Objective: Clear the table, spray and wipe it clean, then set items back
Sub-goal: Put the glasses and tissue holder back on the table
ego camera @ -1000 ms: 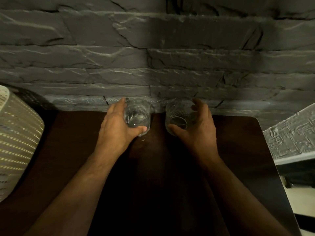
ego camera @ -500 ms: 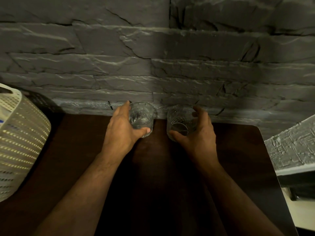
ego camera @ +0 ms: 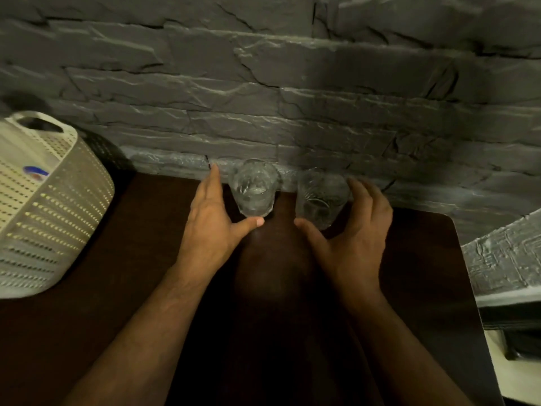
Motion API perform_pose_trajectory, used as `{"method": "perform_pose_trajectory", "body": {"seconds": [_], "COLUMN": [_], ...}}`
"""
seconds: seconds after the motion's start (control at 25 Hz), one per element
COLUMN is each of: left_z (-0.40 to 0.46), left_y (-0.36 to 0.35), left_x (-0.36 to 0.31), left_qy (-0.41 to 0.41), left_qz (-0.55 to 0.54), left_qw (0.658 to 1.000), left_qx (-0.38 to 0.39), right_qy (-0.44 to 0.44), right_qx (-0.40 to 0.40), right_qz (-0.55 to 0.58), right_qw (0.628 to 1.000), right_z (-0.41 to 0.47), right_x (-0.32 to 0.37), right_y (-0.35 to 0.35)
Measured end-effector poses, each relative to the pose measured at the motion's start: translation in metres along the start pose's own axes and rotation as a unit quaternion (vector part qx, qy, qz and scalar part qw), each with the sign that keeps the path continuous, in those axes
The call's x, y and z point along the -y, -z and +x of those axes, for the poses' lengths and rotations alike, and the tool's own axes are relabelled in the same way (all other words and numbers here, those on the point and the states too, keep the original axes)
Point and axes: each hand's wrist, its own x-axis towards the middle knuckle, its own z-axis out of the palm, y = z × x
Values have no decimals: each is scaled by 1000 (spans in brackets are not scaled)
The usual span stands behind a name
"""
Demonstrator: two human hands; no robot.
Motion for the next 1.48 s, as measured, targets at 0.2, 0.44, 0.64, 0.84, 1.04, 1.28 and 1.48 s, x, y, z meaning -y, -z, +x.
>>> {"method": "perform_pose_trajectory", "body": {"seconds": [0.2, 0.44, 0.64, 0.84, 1.04, 1.28, 1.48], "left_z": [-63, -149, -251, -388, -550, -689, -755], "left_y": [29, 90, 168, 254, 317, 321, 298], "left_x": [36, 126, 222, 330, 444, 554, 617], "left_qy": [-13, 19, 86, 169, 277, 427, 500], "left_qz": [-4, 14, 27, 27, 29, 9, -27], "left_qw": [998, 991, 970, 947, 916, 861, 851], "left_qx": [-58, -132, -224, -270, -288, -276, -156], "right_qy": [105, 184, 269, 289, 316, 405, 451], "right_qx": [21, 185, 269, 391, 462, 575, 676], "right_qz": [48, 126, 144, 155, 206, 139, 25], "right_qw": [993, 957, 913, 860, 803, 697, 583], "right_z": [-53, -137, -233, -372, -537, -697, -768], "right_x": [49, 136, 232, 344, 434, 451, 454], "right_y": [-12, -63, -98, -122, -142, -174, -208]}}
